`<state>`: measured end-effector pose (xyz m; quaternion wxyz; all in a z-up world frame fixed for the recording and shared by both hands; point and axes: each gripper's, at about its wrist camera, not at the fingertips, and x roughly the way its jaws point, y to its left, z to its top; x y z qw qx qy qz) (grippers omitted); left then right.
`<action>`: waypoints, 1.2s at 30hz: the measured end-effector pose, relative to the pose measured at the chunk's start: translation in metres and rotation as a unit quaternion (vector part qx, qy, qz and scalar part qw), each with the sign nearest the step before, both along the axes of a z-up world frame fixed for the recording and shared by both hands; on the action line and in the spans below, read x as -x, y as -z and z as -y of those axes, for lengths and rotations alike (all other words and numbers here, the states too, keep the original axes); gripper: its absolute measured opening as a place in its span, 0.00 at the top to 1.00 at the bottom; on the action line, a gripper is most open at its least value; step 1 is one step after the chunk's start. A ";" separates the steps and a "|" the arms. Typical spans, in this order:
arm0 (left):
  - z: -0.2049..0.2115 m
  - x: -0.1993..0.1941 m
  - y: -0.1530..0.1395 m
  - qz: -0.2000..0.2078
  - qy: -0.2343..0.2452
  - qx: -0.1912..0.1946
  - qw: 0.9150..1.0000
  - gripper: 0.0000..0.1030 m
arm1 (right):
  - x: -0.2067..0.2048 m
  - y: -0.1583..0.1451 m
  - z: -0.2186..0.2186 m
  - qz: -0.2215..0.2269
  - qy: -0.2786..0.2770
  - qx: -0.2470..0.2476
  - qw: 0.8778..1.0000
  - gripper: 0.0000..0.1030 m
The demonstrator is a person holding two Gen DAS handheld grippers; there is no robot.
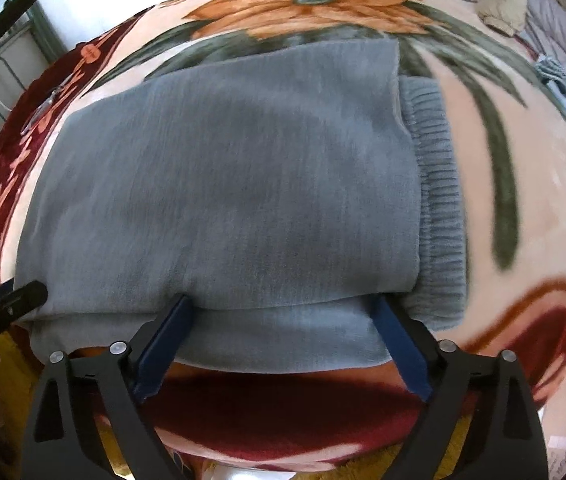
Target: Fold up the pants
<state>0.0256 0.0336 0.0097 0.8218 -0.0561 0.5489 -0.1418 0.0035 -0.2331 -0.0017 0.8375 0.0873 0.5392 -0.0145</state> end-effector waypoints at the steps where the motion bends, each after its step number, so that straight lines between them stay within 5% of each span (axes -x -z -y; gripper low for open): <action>1: 0.000 0.000 0.000 0.002 0.004 0.000 1.000 0.16 | 0.002 -0.003 -0.001 0.001 0.005 0.003 1.000 0.18; 7: -0.008 0.002 -0.002 0.011 -0.007 0.032 0.999 0.17 | 0.023 -0.030 -0.007 0.034 0.005 -0.005 0.999 0.25; 13: -0.025 0.001 -0.003 0.010 -0.035 0.094 0.995 0.28 | 0.043 -0.051 -0.013 0.074 0.004 -0.019 0.997 0.25; 19: -0.020 0.003 -0.003 0.008 -0.030 0.083 0.996 0.54 | 0.055 -0.041 -0.013 0.066 -0.002 -0.066 0.996 0.25; 21: -0.017 0.002 -0.003 0.006 -0.020 0.091 0.996 0.74 | 0.060 -0.037 -0.013 0.063 -0.005 -0.083 0.995 0.26; 24: -0.017 0.003 -0.007 0.005 -0.013 0.106 0.994 0.86 | 0.067 -0.035 -0.012 0.067 -0.013 -0.089 0.994 0.26; 28: -0.015 0.010 -0.031 0.031 -0.002 0.121 0.992 0.87 | 0.073 -0.033 -0.002 0.080 -0.001 -0.117 0.990 0.26; 36: 0.027 0.022 -0.073 0.072 0.051 0.084 0.993 0.88 | 0.082 -0.034 0.029 0.100 0.037 -0.152 0.983 0.26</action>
